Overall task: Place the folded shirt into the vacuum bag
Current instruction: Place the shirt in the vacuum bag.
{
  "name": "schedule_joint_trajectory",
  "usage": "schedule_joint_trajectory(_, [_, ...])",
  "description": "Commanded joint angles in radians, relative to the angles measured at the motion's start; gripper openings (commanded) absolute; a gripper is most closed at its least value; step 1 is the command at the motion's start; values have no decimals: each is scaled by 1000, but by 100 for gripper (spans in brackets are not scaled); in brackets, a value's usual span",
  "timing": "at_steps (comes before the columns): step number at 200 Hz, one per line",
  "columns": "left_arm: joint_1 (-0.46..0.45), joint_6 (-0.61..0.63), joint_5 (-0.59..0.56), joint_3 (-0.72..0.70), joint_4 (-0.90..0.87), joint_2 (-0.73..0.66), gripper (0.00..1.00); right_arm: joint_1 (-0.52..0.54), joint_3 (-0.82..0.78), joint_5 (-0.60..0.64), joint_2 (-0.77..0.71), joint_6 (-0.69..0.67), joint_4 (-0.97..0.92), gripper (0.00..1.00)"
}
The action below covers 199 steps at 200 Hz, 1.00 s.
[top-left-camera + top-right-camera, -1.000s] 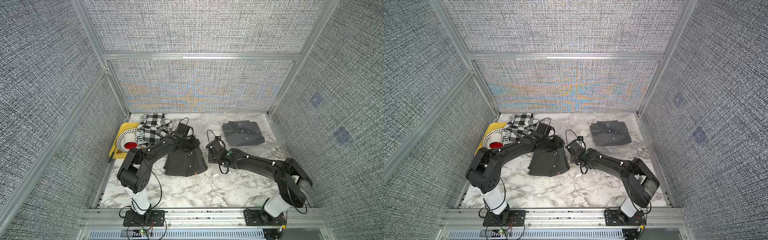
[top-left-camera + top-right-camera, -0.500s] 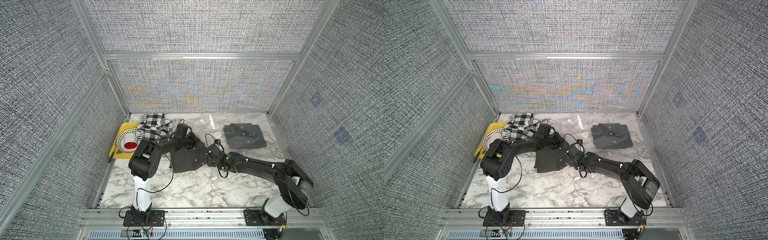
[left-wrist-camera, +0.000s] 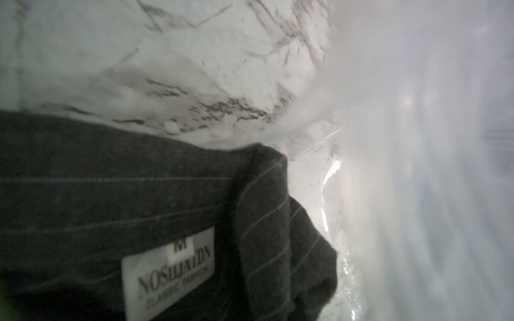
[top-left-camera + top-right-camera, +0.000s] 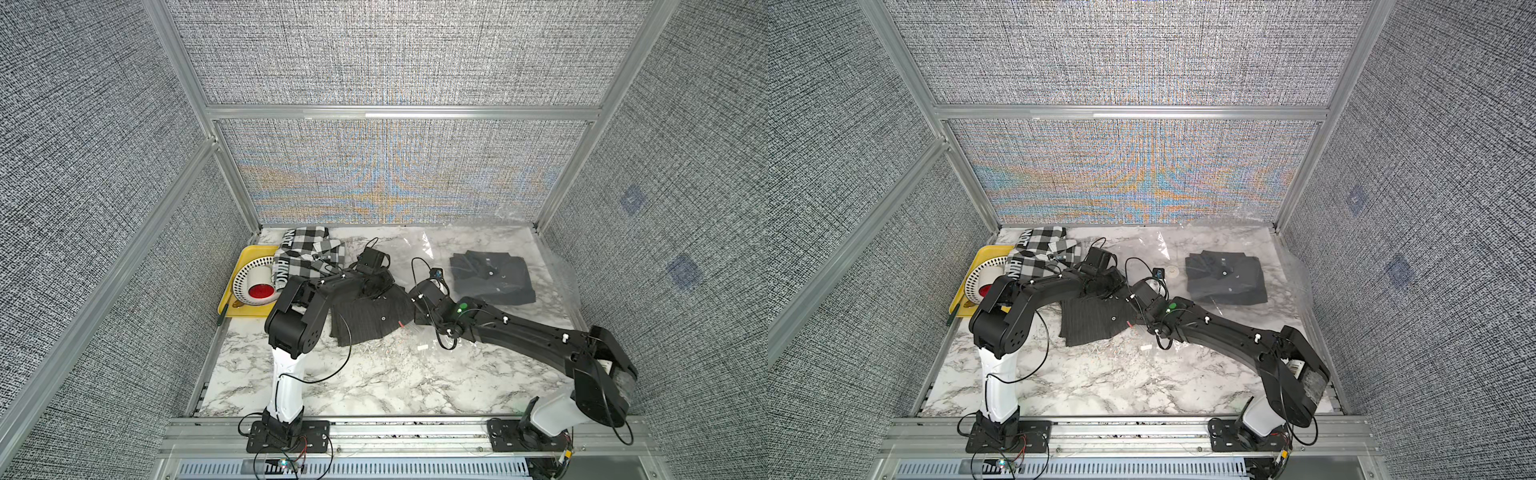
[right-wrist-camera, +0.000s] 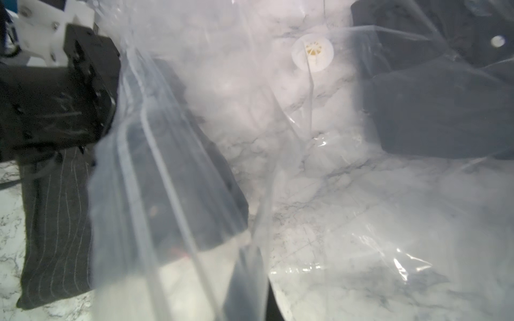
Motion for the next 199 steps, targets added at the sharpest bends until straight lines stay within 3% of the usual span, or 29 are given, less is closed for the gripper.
schedule_joint_trajectory(1, [-8, 79, -124, 9, -118, 12, 0, 3, 25, 77, -12, -10, -70, 0])
schedule_joint_trajectory(91, [-18, 156, -213, 44, -226, -22, 0, 91, -6, 150, -3, 39, -80, 0])
schedule_joint_trajectory(141, [-16, 118, 29, -12, -132, -145, 0, 79, -13, 107, 18, 38, -47, 0])
schedule_joint_trajectory(199, [-8, 40, 163, -92, -55, -297, 0, 20, -31, 1, 7, 14, 21, 0])
